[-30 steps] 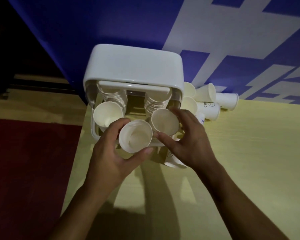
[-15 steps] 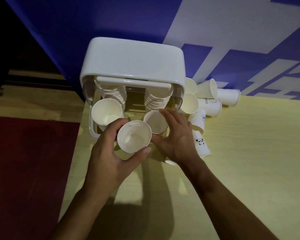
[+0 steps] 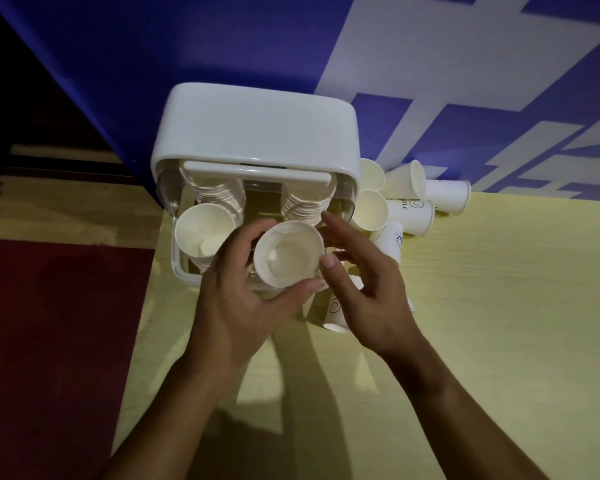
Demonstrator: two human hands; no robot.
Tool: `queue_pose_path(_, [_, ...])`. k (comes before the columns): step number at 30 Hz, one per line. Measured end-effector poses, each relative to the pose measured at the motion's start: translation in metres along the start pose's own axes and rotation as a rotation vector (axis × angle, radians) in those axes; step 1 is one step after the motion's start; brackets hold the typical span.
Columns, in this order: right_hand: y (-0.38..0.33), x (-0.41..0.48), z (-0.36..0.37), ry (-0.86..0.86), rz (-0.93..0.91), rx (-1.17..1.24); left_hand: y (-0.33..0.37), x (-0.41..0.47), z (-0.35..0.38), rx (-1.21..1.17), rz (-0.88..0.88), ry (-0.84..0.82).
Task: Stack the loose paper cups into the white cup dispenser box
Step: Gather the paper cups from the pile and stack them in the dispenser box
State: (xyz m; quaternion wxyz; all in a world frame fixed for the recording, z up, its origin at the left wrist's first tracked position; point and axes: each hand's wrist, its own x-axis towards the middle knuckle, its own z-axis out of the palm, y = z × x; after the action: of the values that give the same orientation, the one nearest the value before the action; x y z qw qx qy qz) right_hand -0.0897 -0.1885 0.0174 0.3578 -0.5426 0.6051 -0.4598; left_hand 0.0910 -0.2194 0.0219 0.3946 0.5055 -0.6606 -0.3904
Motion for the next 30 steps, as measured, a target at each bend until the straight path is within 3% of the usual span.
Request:
queue_pose_path(7, [0.013,0.011,-0.007,0.025,0.024,-0.011,-0.015,0.020,0.025,-0.076,-0.029,-0.094])
queue_pose_path(17, [0.057,0.021,0.004,-0.041,0.044,-0.203,-0.055,0.023,0.044,0.226,0.005,-0.093])
queue_pose_path(30, [0.063,0.024,0.008,-0.112,0.006,-0.358,-0.057,0.023,0.047,0.216,-0.095,-0.093])
